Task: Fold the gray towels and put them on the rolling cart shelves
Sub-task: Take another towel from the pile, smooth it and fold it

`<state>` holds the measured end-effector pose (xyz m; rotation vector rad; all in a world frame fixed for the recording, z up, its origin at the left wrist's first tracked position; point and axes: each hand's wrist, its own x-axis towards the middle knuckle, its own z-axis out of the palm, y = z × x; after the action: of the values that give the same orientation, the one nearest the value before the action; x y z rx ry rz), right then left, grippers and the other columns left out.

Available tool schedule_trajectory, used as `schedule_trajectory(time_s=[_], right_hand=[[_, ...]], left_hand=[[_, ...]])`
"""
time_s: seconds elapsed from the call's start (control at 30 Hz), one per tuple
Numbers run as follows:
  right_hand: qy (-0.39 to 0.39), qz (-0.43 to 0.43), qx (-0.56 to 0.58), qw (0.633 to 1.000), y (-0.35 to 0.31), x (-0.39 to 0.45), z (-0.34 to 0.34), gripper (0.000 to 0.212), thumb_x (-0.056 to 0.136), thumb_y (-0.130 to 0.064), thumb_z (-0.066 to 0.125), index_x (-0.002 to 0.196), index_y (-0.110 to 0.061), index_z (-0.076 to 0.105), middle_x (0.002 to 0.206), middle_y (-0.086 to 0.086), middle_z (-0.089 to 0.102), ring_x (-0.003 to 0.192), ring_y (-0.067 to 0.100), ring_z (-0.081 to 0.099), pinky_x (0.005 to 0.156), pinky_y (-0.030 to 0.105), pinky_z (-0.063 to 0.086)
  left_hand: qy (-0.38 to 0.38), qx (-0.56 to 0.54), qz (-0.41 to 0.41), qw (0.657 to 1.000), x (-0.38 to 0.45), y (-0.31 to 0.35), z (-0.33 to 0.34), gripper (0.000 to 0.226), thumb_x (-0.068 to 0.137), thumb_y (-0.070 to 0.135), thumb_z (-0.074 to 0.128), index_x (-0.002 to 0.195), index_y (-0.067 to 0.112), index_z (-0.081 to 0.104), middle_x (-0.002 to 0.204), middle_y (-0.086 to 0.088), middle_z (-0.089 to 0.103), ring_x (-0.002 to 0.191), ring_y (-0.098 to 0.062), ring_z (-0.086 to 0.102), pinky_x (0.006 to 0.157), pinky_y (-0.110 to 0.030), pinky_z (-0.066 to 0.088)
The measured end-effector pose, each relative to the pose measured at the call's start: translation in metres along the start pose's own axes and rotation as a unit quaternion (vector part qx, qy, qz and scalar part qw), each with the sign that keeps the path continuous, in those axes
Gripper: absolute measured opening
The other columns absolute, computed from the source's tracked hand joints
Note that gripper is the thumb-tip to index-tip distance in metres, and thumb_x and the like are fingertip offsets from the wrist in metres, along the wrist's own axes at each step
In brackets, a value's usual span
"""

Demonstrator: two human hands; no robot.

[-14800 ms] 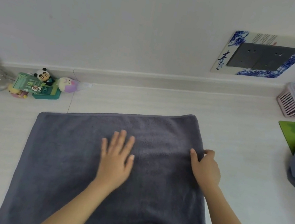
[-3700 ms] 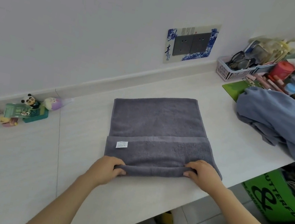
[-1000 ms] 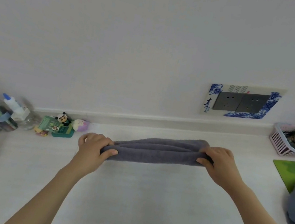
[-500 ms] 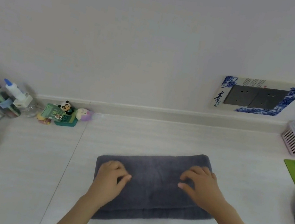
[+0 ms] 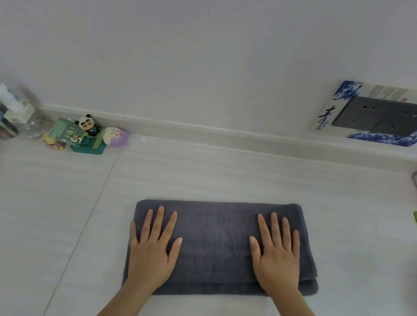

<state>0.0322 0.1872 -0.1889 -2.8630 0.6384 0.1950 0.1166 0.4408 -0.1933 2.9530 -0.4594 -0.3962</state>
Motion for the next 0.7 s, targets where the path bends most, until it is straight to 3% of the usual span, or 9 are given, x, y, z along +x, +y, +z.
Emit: schedule_trajectory(time_s=[0.07,0.13,0.2,0.23,0.33,0.47,0.53,0.6,0.7], right_hand=[[0.002,0.033,0.012,0.999,0.001,-0.001,0.000,0.065,0.095,-0.056,0.003,0.147,-0.024,0.026,0.152,0.006,0.028,0.142,0.027,0.022,0.115,0.039,-0.009],[0.022,0.042,0.033,0.998,-0.008,-0.001,-0.003,0.071,0.092,-0.056,-0.001,0.148,-0.019,0.024,0.155,0.006,0.022,0.144,0.025,0.011,0.114,0.037,-0.014],[0.039,0.002,0.122,0.992,-0.029,-0.003,-0.007,0.068,0.092,-0.054,0.000,0.149,-0.020,0.015,0.156,-0.003,0.005,0.144,0.014,-0.007,0.115,0.030,-0.017],[0.030,-0.018,0.210,0.977,-0.045,-0.007,-0.011,0.061,0.096,-0.052,0.006,0.149,-0.023,0.014,0.155,-0.010,0.001,0.143,0.007,-0.009,0.117,0.028,-0.011],[-0.025,-0.003,0.471,0.882,-0.089,-0.021,-0.030,0.045,0.101,-0.035,0.028,0.146,-0.034,0.025,0.150,-0.026,0.015,0.140,-0.006,0.010,0.114,0.020,0.013],[-0.055,0.102,0.618,0.777,-0.115,-0.024,-0.033,0.041,0.102,-0.033,0.031,0.142,-0.037,0.035,0.139,-0.028,0.031,0.130,-0.005,0.026,0.106,0.017,0.018],[-0.070,0.122,0.641,0.754,-0.114,-0.022,-0.027,0.041,0.101,-0.039,0.030,0.141,-0.039,0.036,0.142,-0.026,0.032,0.132,-0.002,0.026,0.108,0.022,0.018],[-0.083,0.125,0.651,0.744,-0.114,-0.020,-0.022,0.040,0.100,-0.044,0.028,0.140,-0.043,0.036,0.144,-0.025,0.032,0.134,0.001,0.027,0.112,0.027,0.018],[-0.097,0.136,0.671,0.722,-0.114,-0.017,-0.022,0.042,0.096,-0.056,0.025,0.136,-0.050,0.038,0.138,-0.024,0.038,0.128,0.003,0.035,0.109,0.029,0.026]], left_hand=[[0.004,-0.023,-0.048,0.999,-0.006,-0.004,-0.003,0.064,0.094,0.059,0.006,0.150,0.031,0.016,0.158,-0.007,0.016,0.144,-0.028,0.014,0.113,-0.054,0.012],[-0.005,-0.071,-0.098,0.993,-0.010,-0.002,-0.010,0.062,0.093,0.060,0.014,0.150,0.036,0.011,0.160,-0.010,0.002,0.144,-0.031,0.010,0.114,-0.051,0.015],[0.021,-0.150,-0.143,0.978,-0.011,0.001,-0.020,0.060,0.096,0.049,0.036,0.150,0.035,0.016,0.157,-0.014,0.008,0.139,-0.034,0.020,0.112,-0.048,0.025],[0.042,-0.195,-0.163,0.966,-0.013,-0.001,-0.027,0.062,0.095,0.043,0.046,0.150,0.032,0.019,0.154,-0.016,0.018,0.135,-0.034,0.027,0.108,-0.046,0.030],[0.063,-0.336,-0.209,0.916,-0.011,-0.002,-0.041,0.077,0.084,0.035,0.067,0.146,0.022,0.023,0.139,-0.014,0.041,0.123,-0.033,0.045,0.096,-0.042,0.043],[-0.034,-0.435,-0.277,0.856,-0.002,-0.007,-0.066,0.080,0.074,0.037,0.078,0.136,0.010,0.034,0.127,-0.009,0.055,0.103,-0.025,0.057,0.079,-0.028,0.047],[-0.082,-0.463,-0.264,0.842,-0.002,-0.007,-0.083,0.070,0.075,0.045,0.075,0.128,0.011,0.044,0.113,-0.001,0.058,0.086,-0.013,0.055,0.065,-0.021,0.045],[-0.085,-0.495,-0.215,0.837,-0.003,0.000,-0.098,0.066,0.075,0.047,0.074,0.126,0.015,0.045,0.113,0.004,0.058,0.089,-0.010,0.057,0.066,-0.021,0.046],[-0.086,-0.485,-0.127,0.861,-0.006,0.032,-0.121,0.055,0.082,0.040,0.069,0.124,0.023,0.039,0.105,0.012,0.056,0.087,-0.003,0.055,0.066,-0.017,0.044]])
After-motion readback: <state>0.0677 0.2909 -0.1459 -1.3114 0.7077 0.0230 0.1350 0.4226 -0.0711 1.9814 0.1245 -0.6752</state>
